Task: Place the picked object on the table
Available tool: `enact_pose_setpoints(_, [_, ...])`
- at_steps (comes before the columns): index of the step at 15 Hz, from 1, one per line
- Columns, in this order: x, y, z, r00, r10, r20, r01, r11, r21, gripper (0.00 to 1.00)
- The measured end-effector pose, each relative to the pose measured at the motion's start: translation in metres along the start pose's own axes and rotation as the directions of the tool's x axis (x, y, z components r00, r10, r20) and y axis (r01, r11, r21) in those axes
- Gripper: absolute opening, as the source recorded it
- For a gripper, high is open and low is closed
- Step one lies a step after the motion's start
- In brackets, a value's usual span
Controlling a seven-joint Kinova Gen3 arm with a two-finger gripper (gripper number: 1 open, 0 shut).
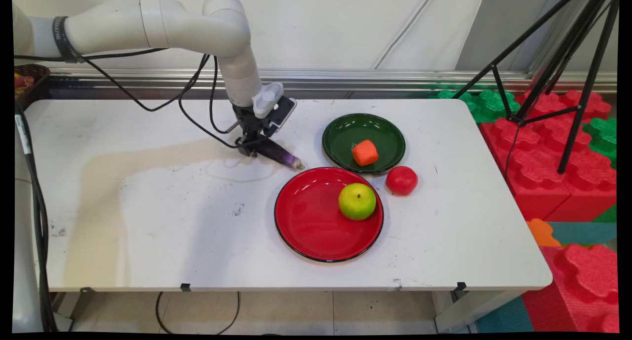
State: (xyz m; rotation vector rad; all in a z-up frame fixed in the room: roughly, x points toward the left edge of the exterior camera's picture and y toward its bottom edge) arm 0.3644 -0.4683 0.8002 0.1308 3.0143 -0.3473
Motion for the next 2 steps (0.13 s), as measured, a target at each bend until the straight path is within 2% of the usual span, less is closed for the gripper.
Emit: enact_pose_setpoints(2, [0.0009,-0.0006,0.0018,1.000,0.013,-0.002,-0.013,1.000,0.006,1.00])
